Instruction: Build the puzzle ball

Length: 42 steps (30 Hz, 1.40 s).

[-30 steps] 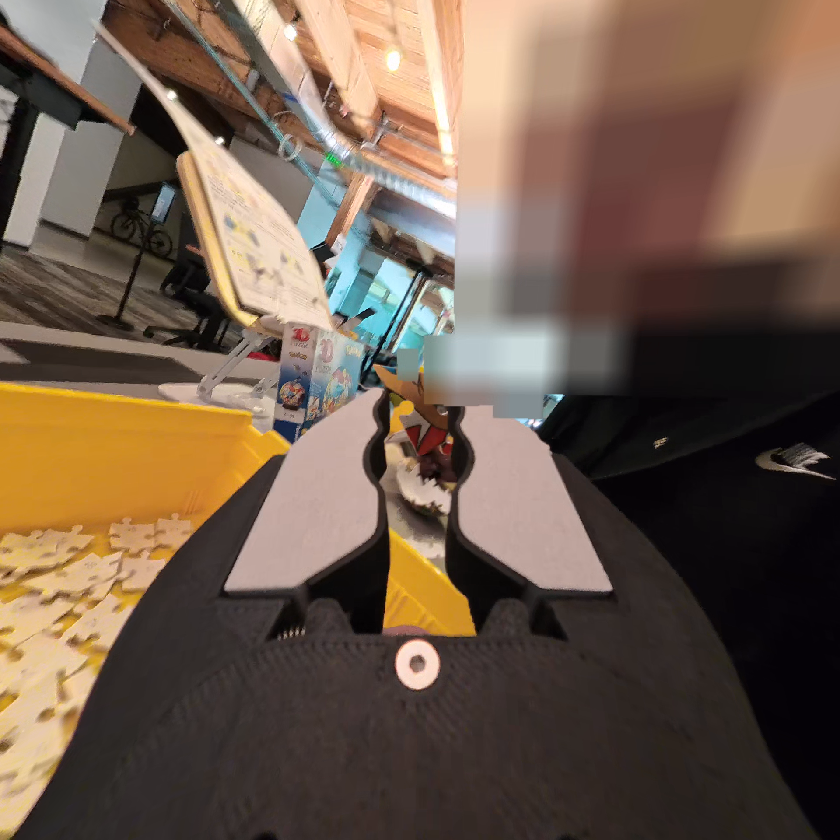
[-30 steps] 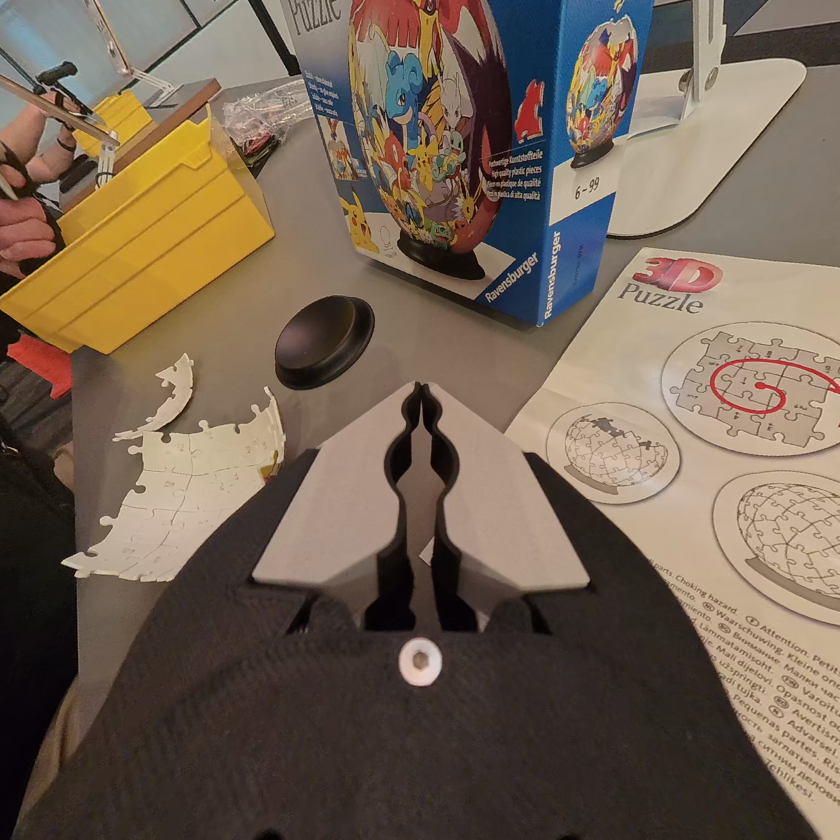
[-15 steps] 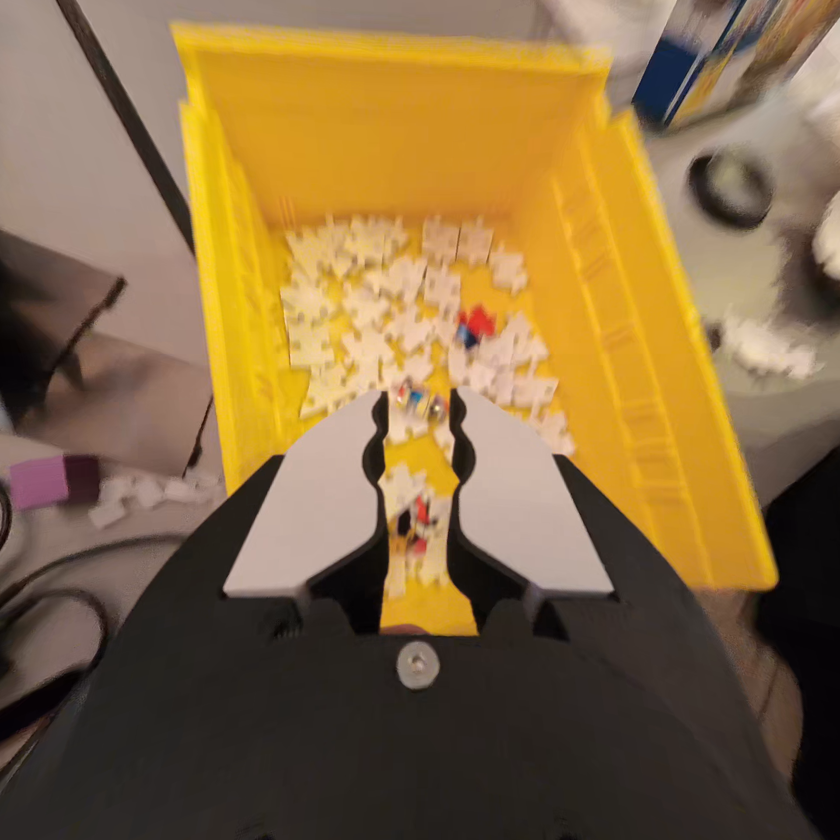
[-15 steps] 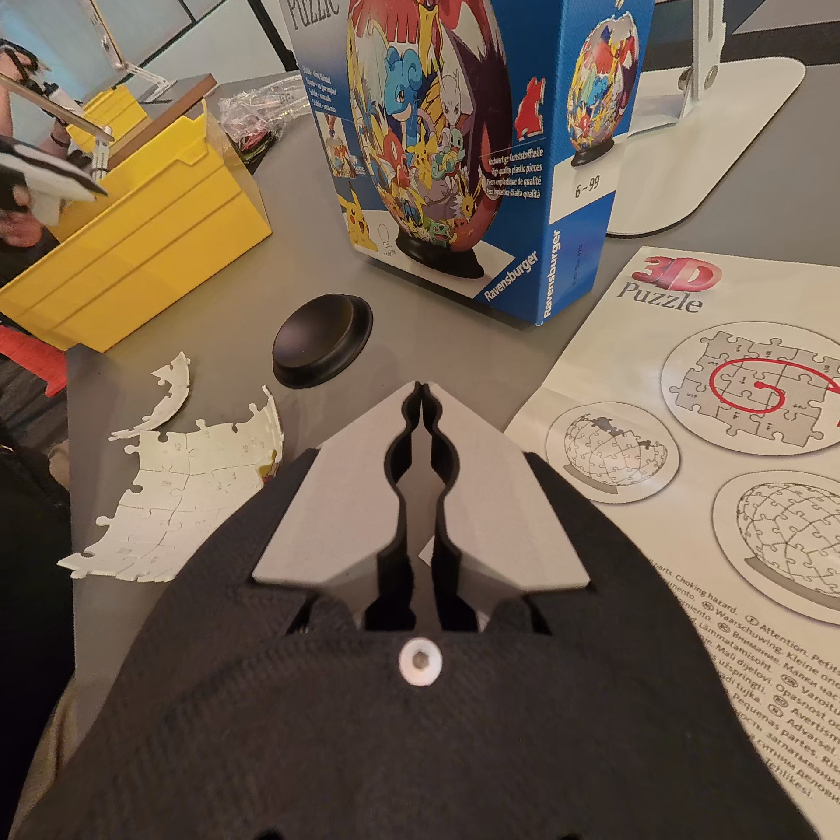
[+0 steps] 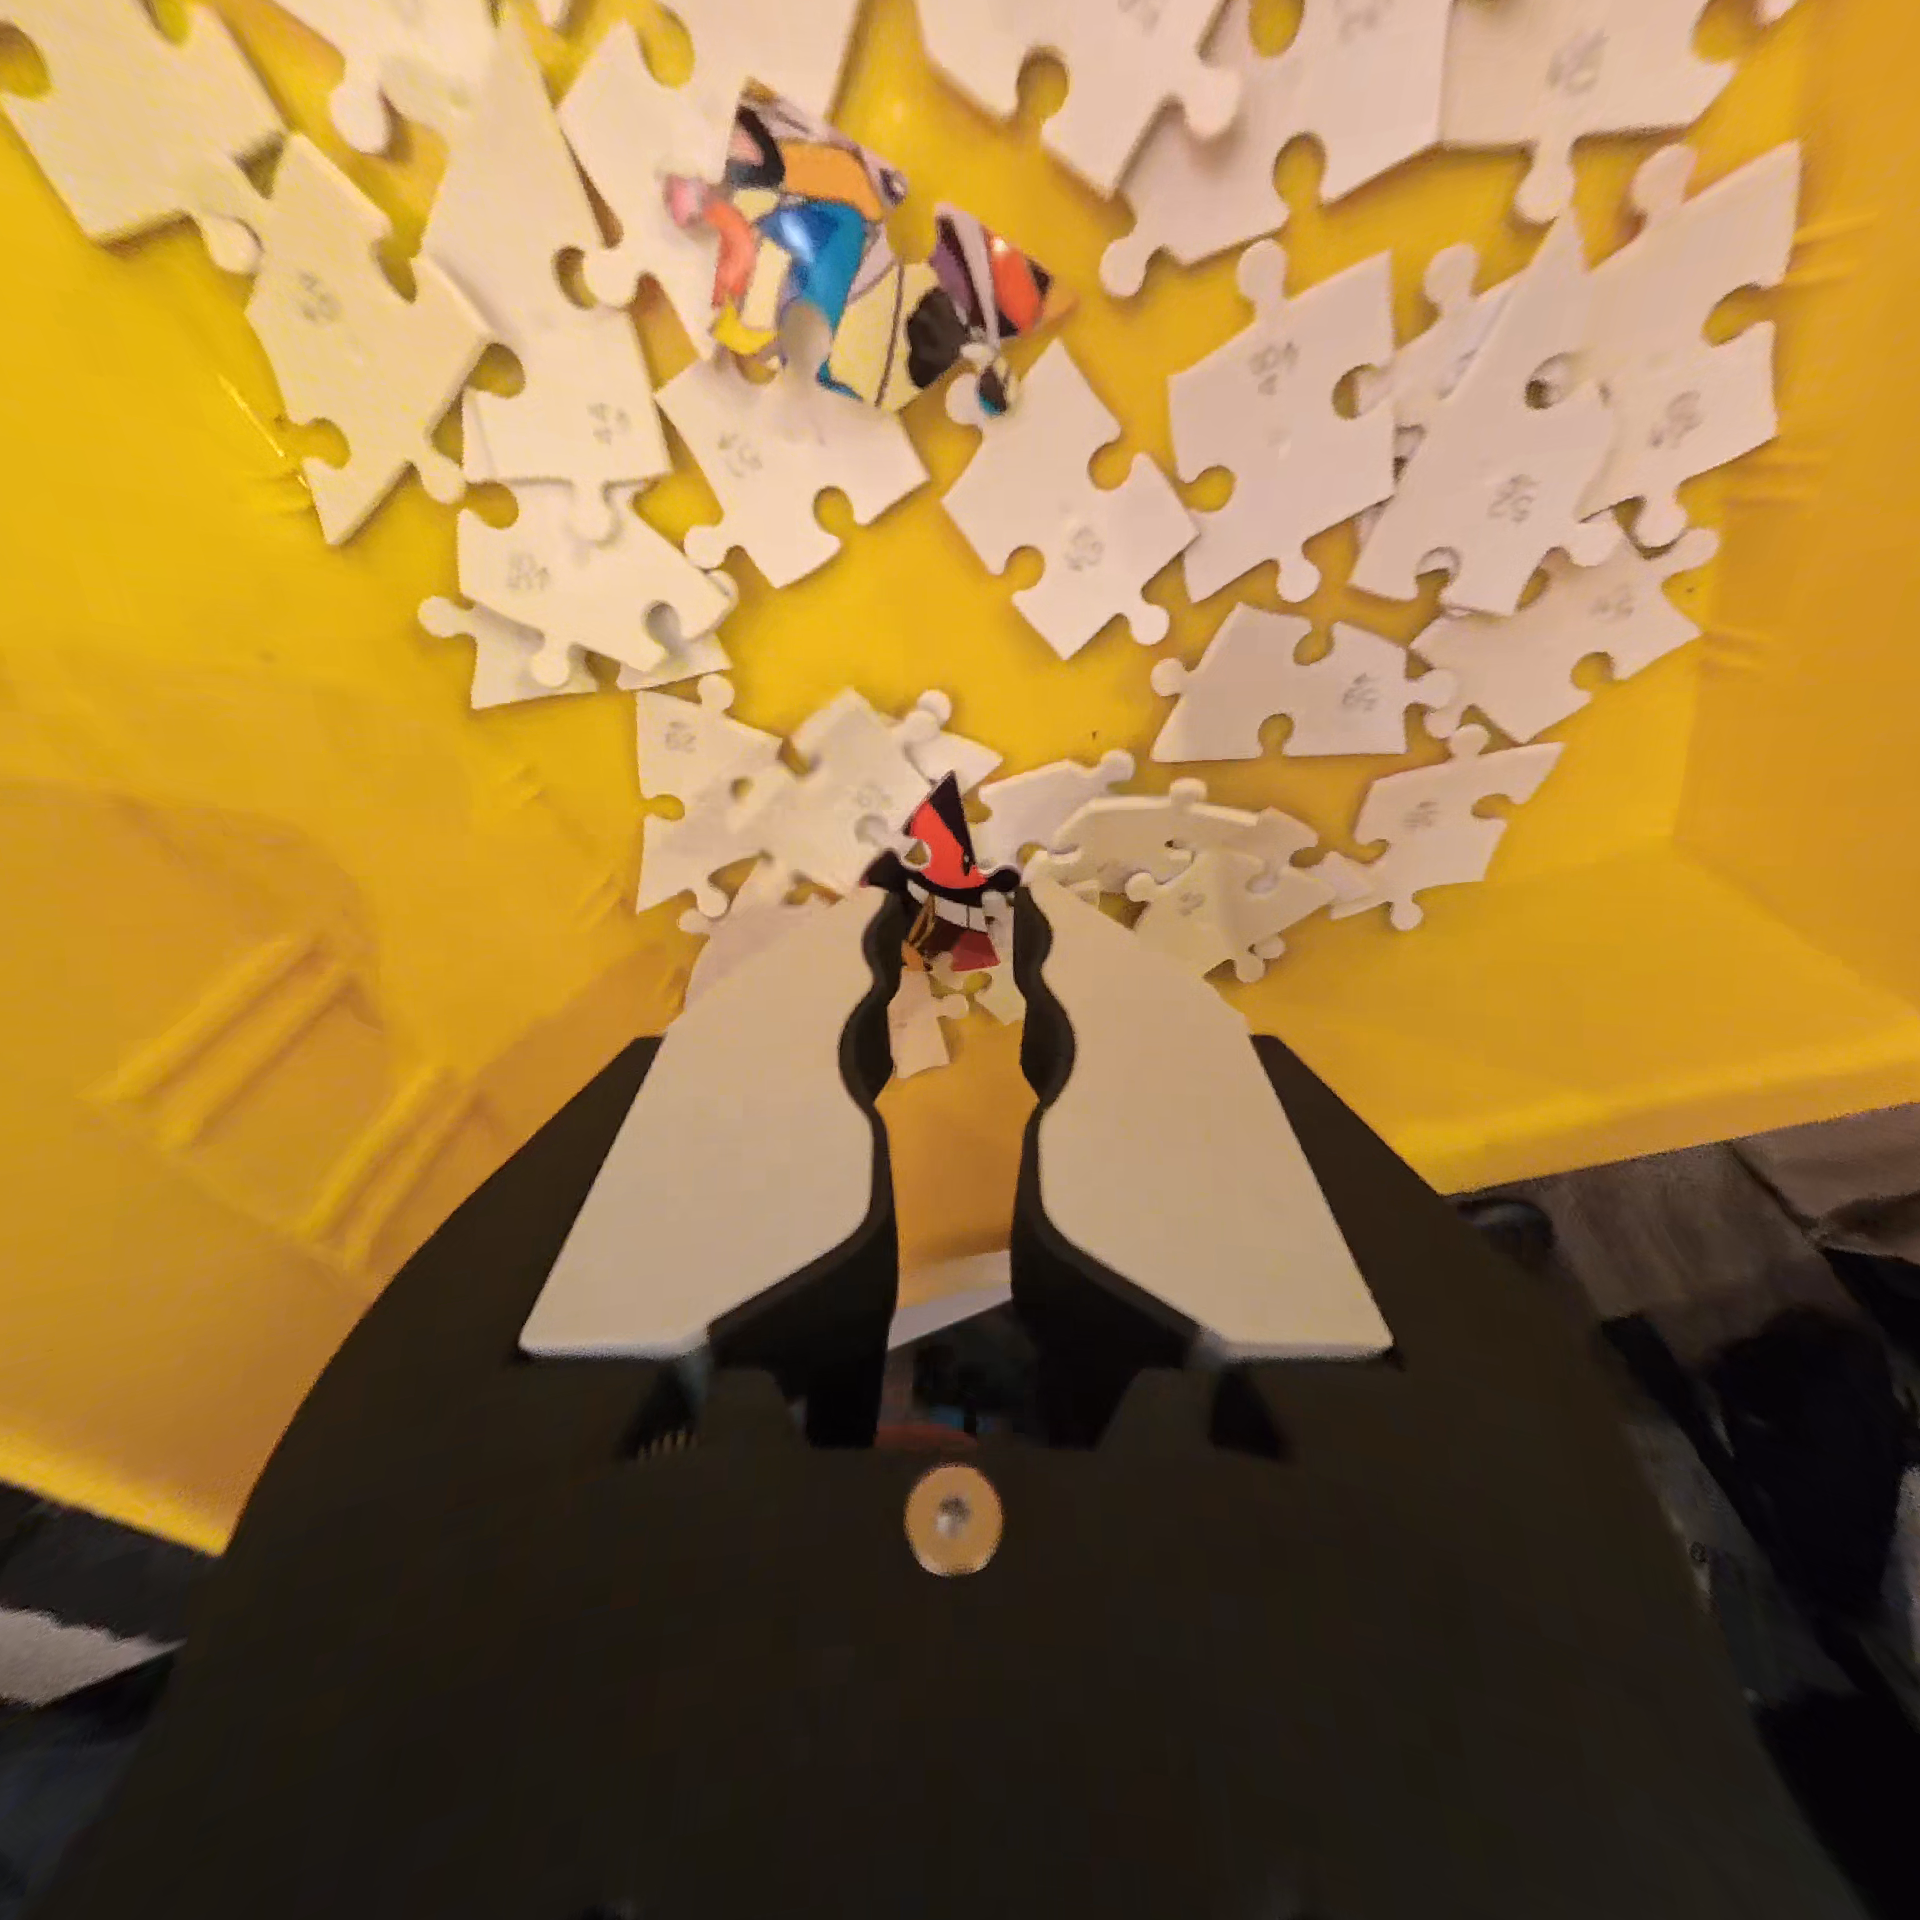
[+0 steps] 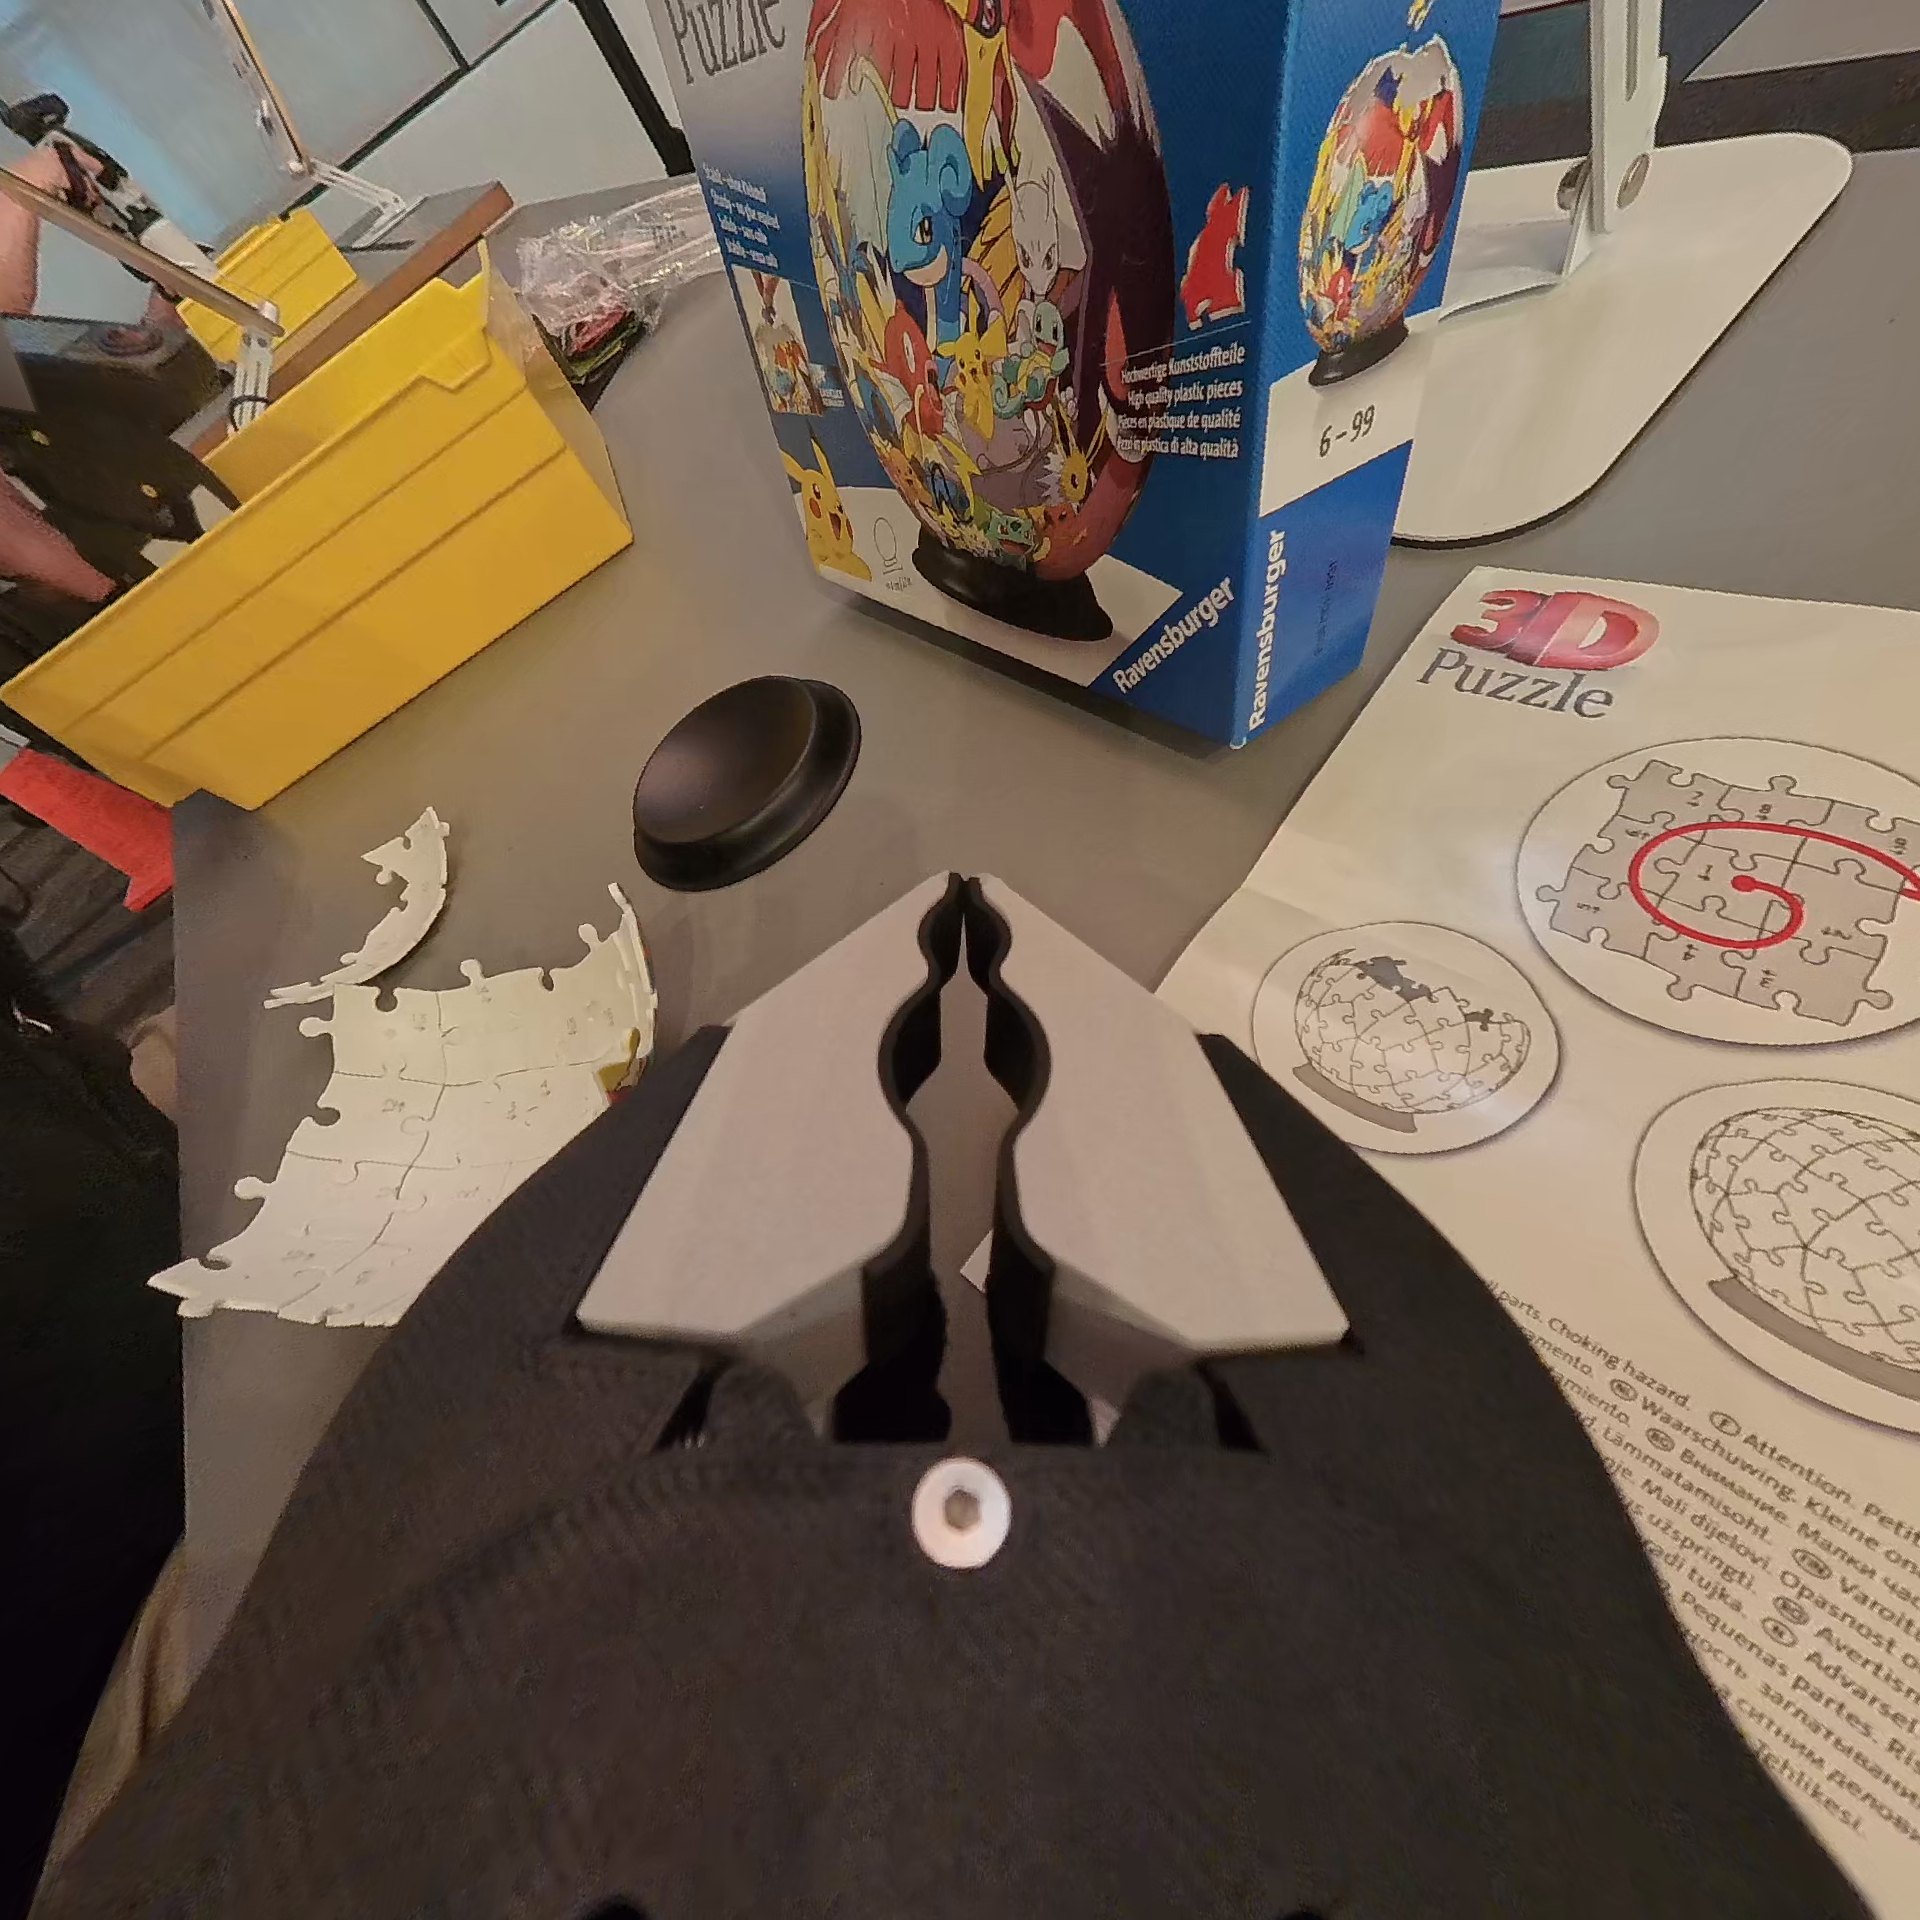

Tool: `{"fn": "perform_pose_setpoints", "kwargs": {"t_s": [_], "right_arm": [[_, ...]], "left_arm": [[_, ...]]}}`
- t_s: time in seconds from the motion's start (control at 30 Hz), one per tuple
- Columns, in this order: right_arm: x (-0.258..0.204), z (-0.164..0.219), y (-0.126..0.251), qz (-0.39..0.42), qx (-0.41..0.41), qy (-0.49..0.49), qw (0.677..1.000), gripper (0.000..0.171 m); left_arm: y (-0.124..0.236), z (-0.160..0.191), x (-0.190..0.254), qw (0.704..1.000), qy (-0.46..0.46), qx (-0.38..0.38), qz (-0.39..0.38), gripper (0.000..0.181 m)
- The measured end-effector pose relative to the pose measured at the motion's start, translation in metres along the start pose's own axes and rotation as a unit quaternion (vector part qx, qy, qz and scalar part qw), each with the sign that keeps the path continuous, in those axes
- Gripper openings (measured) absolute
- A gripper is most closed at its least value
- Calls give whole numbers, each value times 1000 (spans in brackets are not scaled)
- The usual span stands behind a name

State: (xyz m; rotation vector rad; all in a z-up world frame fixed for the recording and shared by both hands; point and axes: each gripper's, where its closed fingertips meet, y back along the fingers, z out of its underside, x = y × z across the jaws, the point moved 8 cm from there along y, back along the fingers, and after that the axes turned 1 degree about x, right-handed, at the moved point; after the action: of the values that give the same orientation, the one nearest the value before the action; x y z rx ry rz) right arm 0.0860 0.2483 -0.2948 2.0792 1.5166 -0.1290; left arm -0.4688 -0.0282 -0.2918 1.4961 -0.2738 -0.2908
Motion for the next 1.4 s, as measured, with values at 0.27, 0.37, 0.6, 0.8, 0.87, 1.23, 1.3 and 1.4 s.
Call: {"fn": "perform_pose_setpoints", "kwargs": {"t_s": [0.27, 0.37, 0.6, 0.8, 0.87, 1.23, 1.3, 1.4], "right_arm": [[0, 0, 1, -6, 3, 0, 1000, 0], [0, -1, 1, -8, 4, -1, 1000, 0], [0, -1, 1, -9, 4, -1, 1000, 0], [0, -1, 1, -9, 3, -2, 1000, 0], [0, -1, 1, -9, 3, -2, 1000, 0], [0, -1, 1, -10, 4, -3, 1000, 0], [0, -1, 1, -11, 5, -4, 1000, 0], [0, -1, 1, -11, 5, -4, 1000, 0]], "left_arm": [[-2, -7, -3, 997, -42, -54, -24, 18], [2, -6, -5, 999, -37, -33, -22, 9], [22, 7, -20, 999, 4, 36, -38, 2], [34, 5, -25, 991, 36, 124, -31, 1], [40, 2, -25, 984, 51, 169, 0, 1], [42, 1, -39, 923, 152, 297, 189, 1], [43, 2, -40, 917, 155, 307, 202, 1], [45, 1, -41, 914, 157, 311, 207, 1]]}}
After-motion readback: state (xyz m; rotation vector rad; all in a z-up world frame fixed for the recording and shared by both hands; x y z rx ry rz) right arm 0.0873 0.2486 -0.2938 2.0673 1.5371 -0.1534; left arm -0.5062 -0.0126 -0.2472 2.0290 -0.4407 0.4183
